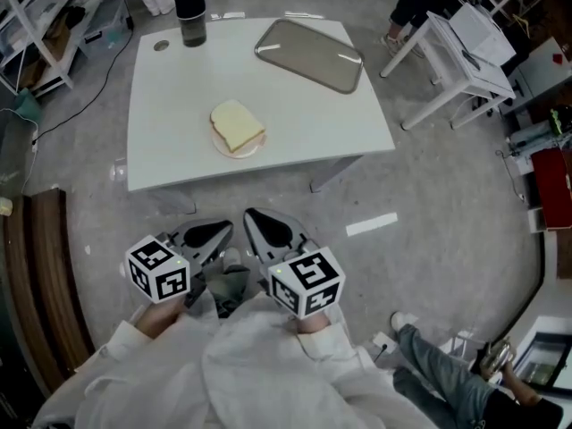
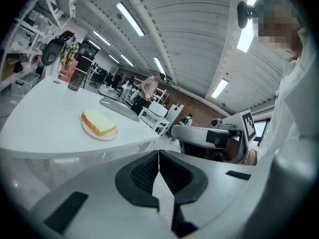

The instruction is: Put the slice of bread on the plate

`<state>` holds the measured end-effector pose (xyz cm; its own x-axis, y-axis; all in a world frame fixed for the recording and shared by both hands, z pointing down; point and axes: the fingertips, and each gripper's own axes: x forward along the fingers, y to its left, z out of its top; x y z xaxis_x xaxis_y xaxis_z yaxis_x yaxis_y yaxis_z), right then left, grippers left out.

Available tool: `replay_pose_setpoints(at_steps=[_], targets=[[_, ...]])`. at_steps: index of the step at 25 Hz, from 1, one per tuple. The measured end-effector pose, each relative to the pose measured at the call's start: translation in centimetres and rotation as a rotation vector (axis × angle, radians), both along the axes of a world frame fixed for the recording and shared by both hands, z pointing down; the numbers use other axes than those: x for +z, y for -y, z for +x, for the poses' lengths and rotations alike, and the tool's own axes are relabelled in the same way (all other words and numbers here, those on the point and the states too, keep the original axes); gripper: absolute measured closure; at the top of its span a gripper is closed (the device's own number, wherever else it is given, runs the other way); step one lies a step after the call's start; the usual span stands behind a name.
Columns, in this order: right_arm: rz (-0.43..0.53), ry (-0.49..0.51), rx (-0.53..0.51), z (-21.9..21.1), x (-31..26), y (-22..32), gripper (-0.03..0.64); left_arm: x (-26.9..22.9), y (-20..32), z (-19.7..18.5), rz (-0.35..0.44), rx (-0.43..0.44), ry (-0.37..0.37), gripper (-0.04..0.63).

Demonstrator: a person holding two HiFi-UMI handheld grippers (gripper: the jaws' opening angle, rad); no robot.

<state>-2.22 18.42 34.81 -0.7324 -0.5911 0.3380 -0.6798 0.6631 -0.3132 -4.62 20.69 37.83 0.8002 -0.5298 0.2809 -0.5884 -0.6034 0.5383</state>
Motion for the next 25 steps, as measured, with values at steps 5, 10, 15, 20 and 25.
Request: replay_pose_setpoints(at_steps=[5, 10, 15, 20, 25], targets=[[-0.003, -0.005, 0.031, -1.4, -0.1, 3.7, 0.601, -0.2, 4.2, -2.1, 0.009, 0.005, 0.007, 0.584], [-0.012, -0.007, 0.066, -0.6, 0.6, 5.8, 0.601, 0.4, 7.0, -2.4, -0.004, 0.009, 0.002, 0.584], [-0.021, -0.002, 0.088, 0.4, 1.2, 7.8, 0.601, 1.0, 8.8, -2.1, -0.014, 0.012, 0.011, 0.584], [-0.026, -0.008, 0.066, 0.2, 1.5, 9.7, 0.601, 1.0, 11.0, -2.2, -0.019, -0.005, 0.016, 0.584], [-0.029, -0.018, 0.041, 0.8, 1.6, 13.2, 0.601, 1.2, 13.7, -2.1, -0.038, -0.039, 0.001, 0.584]])
